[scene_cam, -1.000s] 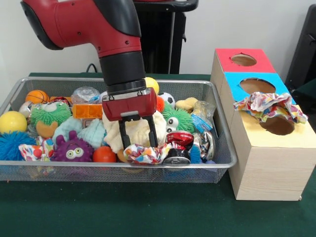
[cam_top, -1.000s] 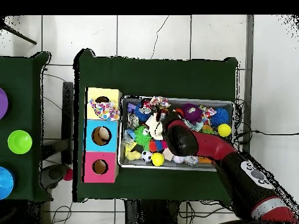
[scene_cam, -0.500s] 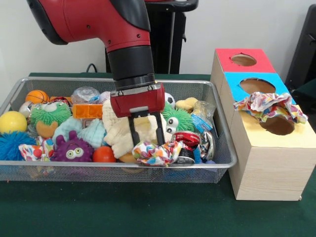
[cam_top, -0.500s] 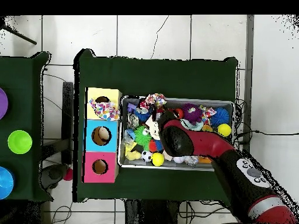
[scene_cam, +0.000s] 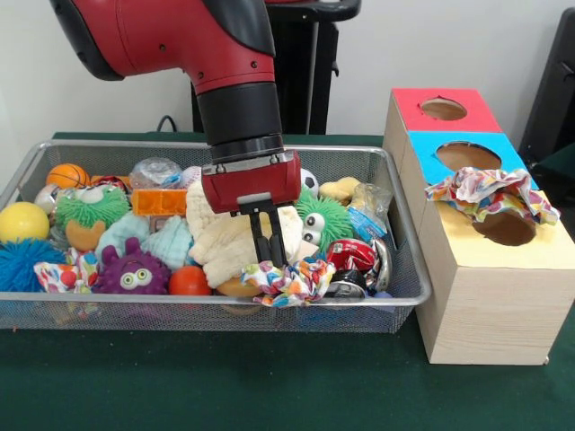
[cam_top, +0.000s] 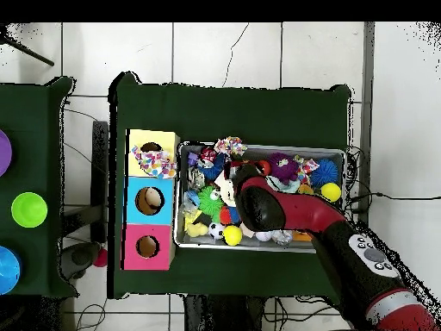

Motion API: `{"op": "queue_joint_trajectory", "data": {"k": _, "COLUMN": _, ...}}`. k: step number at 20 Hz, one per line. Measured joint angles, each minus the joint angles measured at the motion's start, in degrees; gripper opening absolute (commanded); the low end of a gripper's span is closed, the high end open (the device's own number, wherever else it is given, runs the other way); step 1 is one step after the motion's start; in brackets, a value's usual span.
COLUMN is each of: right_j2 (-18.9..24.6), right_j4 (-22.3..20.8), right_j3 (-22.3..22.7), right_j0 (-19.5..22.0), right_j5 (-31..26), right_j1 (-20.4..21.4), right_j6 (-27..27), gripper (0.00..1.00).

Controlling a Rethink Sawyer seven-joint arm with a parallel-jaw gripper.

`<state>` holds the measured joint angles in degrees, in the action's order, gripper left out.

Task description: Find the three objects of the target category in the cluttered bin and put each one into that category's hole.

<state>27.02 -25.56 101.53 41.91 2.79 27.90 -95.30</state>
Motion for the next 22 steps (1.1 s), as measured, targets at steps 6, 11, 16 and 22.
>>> {"op": "queue_joint_trajectory", "data": {"k": 6, "right_j2": 0.0, "right_j4": 0.0, "right_j3": 0.0, "right_j0": 0.0, "right_j5": 0.0, "right_j1": 0.4, "right_j6": 0.0, "gripper": 0.00}}
{"op": "queue_joint_trajectory", "data": {"k": 11, "right_j2": 0.0, "right_j4": 0.4, "right_j3": 0.0, "right_j0": -0.1, "right_j5": -3.4, "right_j1": 1.5, "right_j6": 0.0, "gripper": 0.00}}
{"op": "queue_joint_trajectory", "data": {"k": 16, "right_j2": 0.0, "right_j4": 2.5, "right_j3": 0.7, "right_j0": 0.0, "right_j5": -14.1, "right_j1": 4.3, "right_j6": 0.0, "gripper": 0.00}}
{"op": "queue_joint_trajectory", "data": {"k": 22, "right_j2": 0.1, "right_j4": 5.1, "right_j3": 2.6, "right_j0": 0.5, "right_j5": -24.5, "right_j1": 7.9, "right_j6": 0.0, "gripper": 0.00}}
